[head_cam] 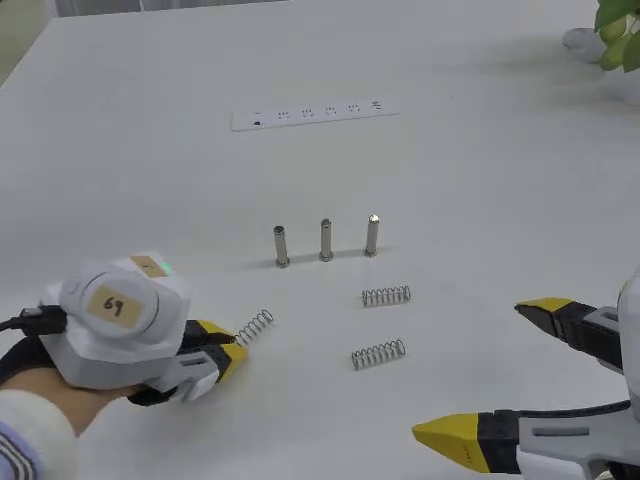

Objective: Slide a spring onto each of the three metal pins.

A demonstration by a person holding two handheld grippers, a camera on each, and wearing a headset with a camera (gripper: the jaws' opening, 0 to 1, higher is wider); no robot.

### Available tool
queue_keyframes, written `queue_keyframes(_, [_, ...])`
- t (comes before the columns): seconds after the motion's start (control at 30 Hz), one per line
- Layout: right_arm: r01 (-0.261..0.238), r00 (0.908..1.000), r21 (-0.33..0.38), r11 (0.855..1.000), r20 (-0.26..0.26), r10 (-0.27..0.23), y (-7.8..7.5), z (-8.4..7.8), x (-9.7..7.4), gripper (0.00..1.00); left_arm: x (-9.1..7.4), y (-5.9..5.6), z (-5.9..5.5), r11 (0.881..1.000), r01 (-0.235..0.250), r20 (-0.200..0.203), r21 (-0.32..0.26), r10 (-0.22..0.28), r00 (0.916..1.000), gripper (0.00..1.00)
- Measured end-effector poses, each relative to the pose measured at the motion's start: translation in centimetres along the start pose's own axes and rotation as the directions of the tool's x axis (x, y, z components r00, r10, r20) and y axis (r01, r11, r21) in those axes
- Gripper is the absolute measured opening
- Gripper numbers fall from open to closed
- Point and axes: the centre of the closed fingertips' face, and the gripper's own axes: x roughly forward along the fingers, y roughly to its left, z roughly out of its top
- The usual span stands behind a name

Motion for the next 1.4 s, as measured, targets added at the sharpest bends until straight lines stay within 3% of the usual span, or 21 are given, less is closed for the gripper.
queue_keyframes(0.17, [0.001,1.0000,0.001,1.000,0.003,-0.001,-0.1,0.1,0.0,0.95,-0.4,-0.8,1.0,0.996,0.035,0.010,0.078,-0.036,0.9993,0.02])
queue_keyframes(0.27, [-0.004,1.0000,0.000,1.000,0.002,0.004,0.0,0.1,0.1,0.94,-0.4,-1.2,1.4,0.987,0.060,-0.003,0.150,-0.060,0.9982,0.02])
queue_keyframes(0.43, [-0.016,0.9999,-0.006,1.000,0.000,0.016,0.1,0.2,0.2,0.94,-1.0,-1.5,3.3,0.987,0.081,0.025,0.139,-0.086,0.9960,0.02])
queue_keyframes(0.63, [-0.026,0.9997,-0.013,1.000,-0.001,0.026,0.1,0.3,0.2,0.93,-1.7,-1.8,5.2,0.981,0.098,0.049,0.167,-0.108,0.9930,0.02])
queue_keyframes(1.0, [-0.084,0.9962,-0.088,0.993,-0.032,0.081,0.8,0.7,0.8,0.91,-1.5,-3.6,5.2,0.957,0.198,0.037,0.211,-0.210,0.9770,0.02])
queue_keyframes(1.1, [-0.098,0.9949,-0.105,0.990,-0.037,0.095,0.9,0.9,0.9,0.90,-1.7,-4.0,5.3,0.957,0.219,0.047,0.192,-0.232,0.9715,0.02])
queue_keyframes(1.27, [-0.158,0.9870,-0.160,0.975,-0.056,0.151,1.8,1.3,1.2,0.89,-1.8,-4.2,5.4,0.952,0.229,0.046,0.202,-0.243,0.9689,0.02])
queue_keyframes(1.4, [-0.183,0.9825,-0.190,0.965,-0.070,0.173,2.1,1.4,1.5,0.88,-1.8,-4.5,5.2,0.942,0.243,0.036,0.233,-0.258,0.9655,0.02])
